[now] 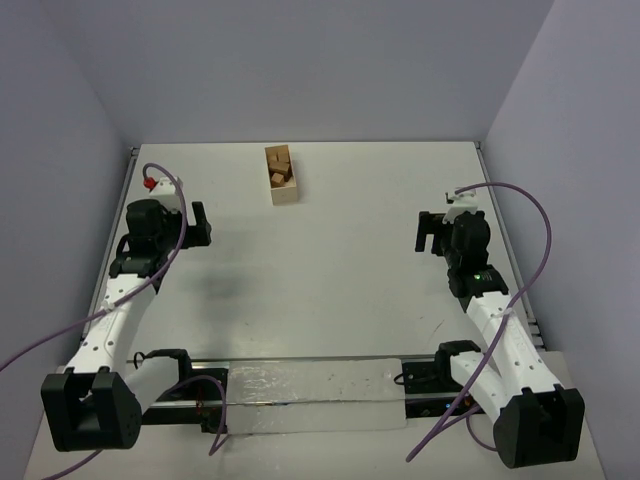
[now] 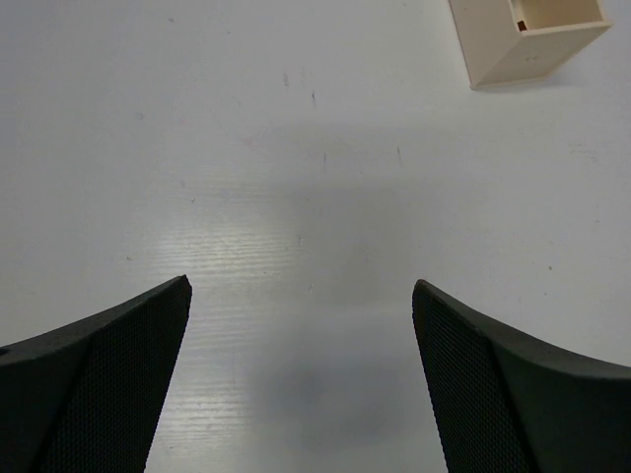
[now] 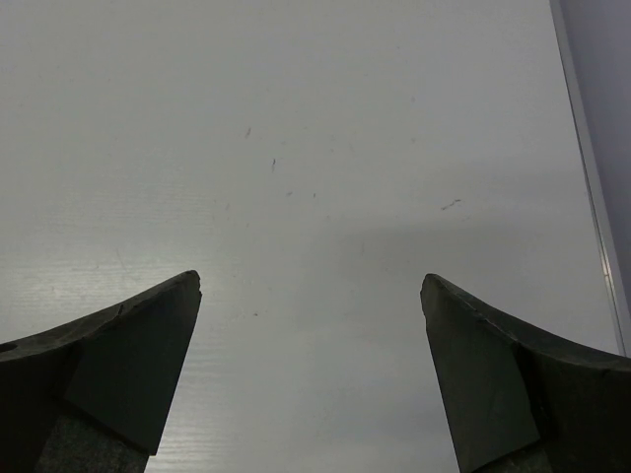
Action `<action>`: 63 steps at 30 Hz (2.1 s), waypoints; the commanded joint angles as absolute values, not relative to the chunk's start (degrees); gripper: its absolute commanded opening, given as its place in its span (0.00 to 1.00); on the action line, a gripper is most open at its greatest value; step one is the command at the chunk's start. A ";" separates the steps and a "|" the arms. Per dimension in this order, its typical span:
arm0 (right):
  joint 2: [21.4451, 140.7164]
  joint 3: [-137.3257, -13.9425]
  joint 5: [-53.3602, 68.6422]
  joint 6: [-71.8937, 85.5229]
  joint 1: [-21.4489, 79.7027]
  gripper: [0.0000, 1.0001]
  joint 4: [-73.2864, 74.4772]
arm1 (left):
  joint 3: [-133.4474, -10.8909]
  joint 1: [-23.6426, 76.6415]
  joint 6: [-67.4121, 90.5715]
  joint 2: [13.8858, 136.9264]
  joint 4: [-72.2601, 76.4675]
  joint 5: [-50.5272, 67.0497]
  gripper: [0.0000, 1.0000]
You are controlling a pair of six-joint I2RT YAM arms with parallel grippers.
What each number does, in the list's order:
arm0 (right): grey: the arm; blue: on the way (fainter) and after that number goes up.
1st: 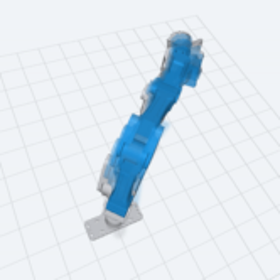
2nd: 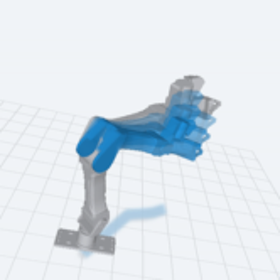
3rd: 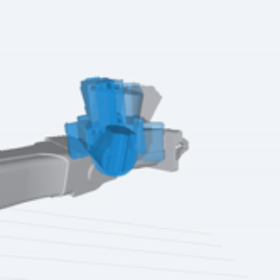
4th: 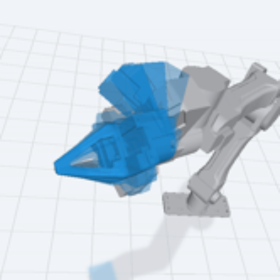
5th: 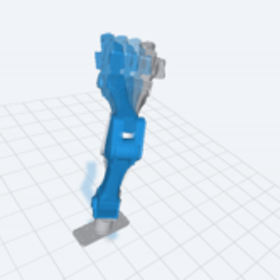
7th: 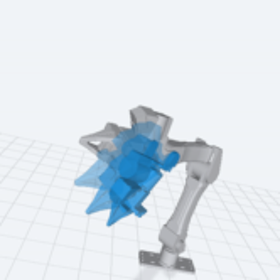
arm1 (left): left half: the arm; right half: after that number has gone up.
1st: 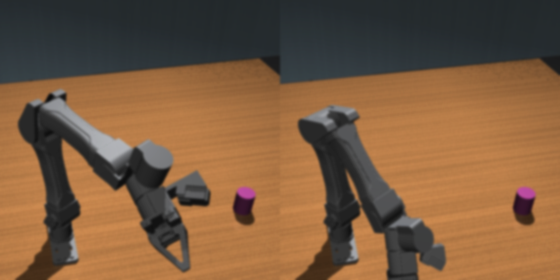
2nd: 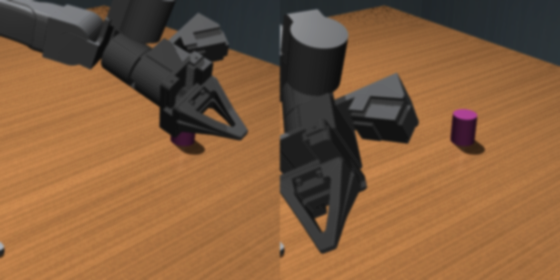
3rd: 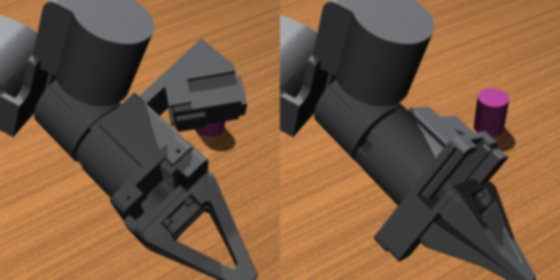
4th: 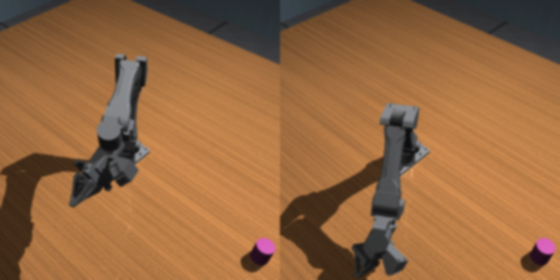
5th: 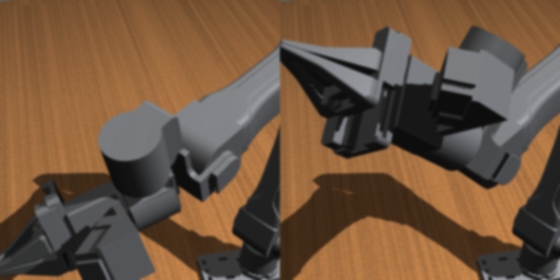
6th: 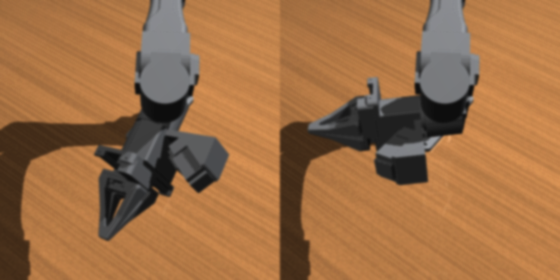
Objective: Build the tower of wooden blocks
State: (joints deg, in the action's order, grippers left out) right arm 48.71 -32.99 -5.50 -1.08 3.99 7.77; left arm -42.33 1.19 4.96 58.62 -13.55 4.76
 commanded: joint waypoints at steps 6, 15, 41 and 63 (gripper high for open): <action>49.83 -34.72 -7.03 -0.26 4.39 1.00 5.54 | -54.02 6.92 14.47 71.91 -9.23 -9.63 0.97; 51.23 -34.45 -7.29 -0.60 4.31 1.00 5.20 | -79.56 15.98 22.94 95.87 -18.47 -14.02 0.93; 53.26 -34.72 -7.35 -0.65 4.31 1.00 5.54 | -111.39 19.45 25.75 130.46 -25.23 -12.87 0.77; 51.94 -34.19 -7.21 -1.32 4.39 1.00 5.54 | -97.31 19.91 18.02 117.08 -21.40 -15.64 0.00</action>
